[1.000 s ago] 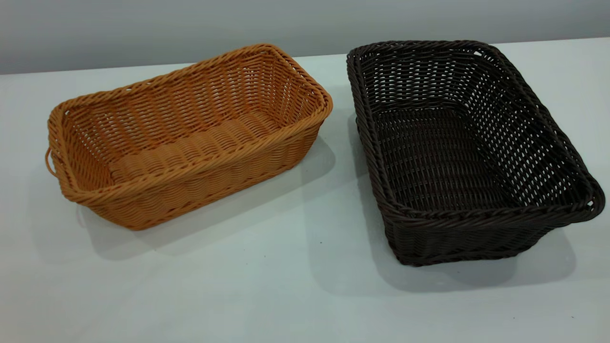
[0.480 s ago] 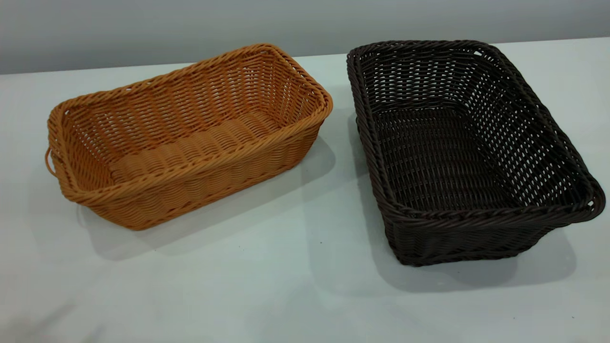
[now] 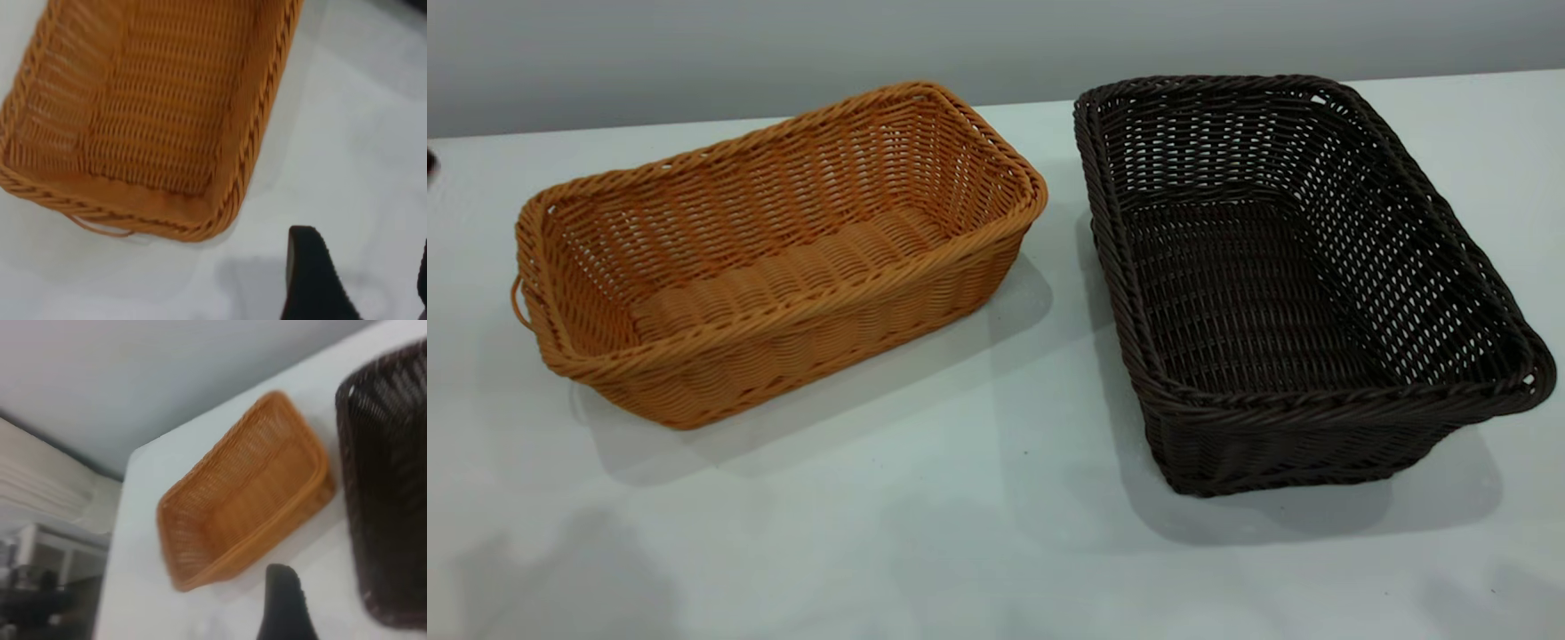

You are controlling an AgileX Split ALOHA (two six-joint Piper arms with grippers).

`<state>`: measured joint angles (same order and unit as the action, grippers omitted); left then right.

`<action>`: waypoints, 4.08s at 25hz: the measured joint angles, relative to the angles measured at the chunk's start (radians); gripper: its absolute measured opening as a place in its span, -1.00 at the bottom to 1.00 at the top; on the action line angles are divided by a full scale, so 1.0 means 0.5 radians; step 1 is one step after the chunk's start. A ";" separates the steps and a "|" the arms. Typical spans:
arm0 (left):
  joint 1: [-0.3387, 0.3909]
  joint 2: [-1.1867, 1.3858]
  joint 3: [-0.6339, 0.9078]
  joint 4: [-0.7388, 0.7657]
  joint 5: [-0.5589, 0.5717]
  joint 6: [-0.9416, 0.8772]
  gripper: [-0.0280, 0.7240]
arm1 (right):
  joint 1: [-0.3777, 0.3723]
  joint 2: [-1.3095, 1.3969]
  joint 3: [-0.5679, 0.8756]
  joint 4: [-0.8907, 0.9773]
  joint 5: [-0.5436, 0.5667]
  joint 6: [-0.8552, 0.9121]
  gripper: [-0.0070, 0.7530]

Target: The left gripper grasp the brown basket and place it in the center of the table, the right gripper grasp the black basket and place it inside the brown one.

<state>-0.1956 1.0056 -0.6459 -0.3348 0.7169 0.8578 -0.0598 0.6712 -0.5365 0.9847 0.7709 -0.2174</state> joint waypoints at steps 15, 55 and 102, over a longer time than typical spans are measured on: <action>-0.259 0.409 -0.013 0.314 -0.523 -0.162 -0.02 | 0.002 0.441 0.002 0.168 0.012 0.587 0.18; -0.359 0.535 -0.182 0.324 -0.526 -0.248 -0.04 | 0.865 1.876 0.003 0.082 -1.048 1.930 0.18; -0.359 0.535 -0.179 0.315 -0.377 -0.259 -0.04 | 0.659 2.145 -0.237 0.078 -1.235 1.533 -0.34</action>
<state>-0.3752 1.2733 -0.7356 -0.1771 0.5285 0.7281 0.2699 1.7439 -0.6548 1.0236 0.1532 0.5493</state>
